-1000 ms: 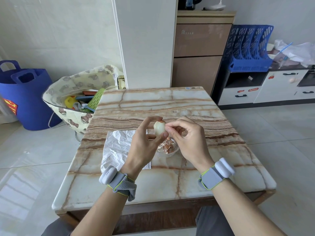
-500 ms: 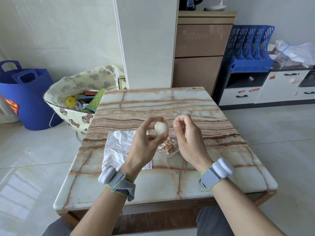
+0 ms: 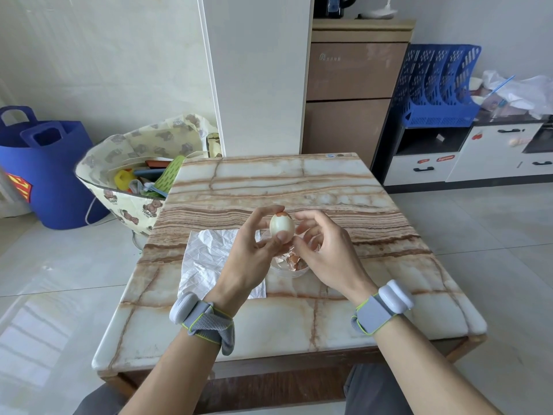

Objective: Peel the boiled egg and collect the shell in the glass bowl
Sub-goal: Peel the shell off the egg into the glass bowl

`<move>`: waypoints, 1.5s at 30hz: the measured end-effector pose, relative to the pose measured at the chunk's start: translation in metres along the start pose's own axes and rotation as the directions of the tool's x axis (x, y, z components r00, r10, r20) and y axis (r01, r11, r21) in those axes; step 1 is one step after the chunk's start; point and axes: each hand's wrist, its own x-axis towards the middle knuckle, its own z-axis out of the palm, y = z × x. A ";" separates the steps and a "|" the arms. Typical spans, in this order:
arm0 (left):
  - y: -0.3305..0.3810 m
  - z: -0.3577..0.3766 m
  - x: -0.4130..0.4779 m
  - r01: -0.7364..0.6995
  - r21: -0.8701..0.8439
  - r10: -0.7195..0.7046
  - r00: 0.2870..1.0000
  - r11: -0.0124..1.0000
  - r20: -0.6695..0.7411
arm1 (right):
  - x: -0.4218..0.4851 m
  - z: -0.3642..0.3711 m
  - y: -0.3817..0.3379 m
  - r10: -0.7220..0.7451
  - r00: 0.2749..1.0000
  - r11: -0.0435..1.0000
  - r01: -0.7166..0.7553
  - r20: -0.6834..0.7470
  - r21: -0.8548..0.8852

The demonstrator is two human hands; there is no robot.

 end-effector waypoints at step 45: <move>-0.001 -0.003 0.002 -0.010 0.055 0.010 1.000 0.998 -0.008 | 0.015 -0.001 -0.023 -0.235 0.962 0.968 0.217 -0.143 -0.129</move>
